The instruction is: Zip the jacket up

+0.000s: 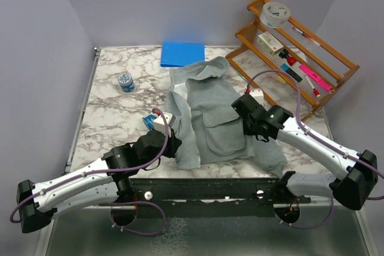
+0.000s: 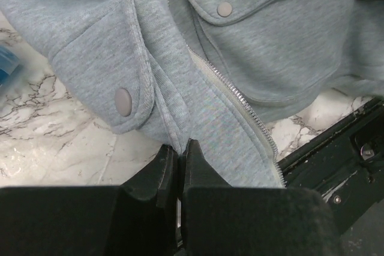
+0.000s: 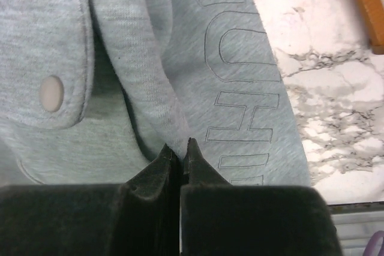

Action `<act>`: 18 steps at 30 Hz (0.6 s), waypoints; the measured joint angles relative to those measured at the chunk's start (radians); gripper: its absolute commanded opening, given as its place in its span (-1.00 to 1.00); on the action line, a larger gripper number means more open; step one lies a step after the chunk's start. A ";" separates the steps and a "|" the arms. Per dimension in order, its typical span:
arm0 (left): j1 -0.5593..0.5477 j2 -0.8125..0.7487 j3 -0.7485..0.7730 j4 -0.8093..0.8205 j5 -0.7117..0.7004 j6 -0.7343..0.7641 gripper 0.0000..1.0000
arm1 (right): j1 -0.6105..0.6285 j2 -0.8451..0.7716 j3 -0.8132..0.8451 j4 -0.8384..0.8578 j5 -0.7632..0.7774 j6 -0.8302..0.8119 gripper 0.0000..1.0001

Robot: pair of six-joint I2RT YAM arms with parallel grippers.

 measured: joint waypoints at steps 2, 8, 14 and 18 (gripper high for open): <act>0.000 0.003 0.001 0.000 0.000 0.010 -1.00 | 0.000 0.010 0.026 -0.025 0.024 0.011 -0.77; 0.000 0.000 0.001 -0.002 -0.001 0.019 -1.00 | 0.000 0.019 0.084 -0.127 0.100 0.040 -0.34; 0.000 -0.013 -0.008 0.000 -0.001 0.011 -1.00 | 0.000 -0.028 0.214 -0.153 0.124 -0.006 -0.09; 0.000 -0.013 -0.027 -0.001 -0.002 0.000 -1.00 | -0.005 -0.075 0.237 -0.086 0.024 -0.052 0.06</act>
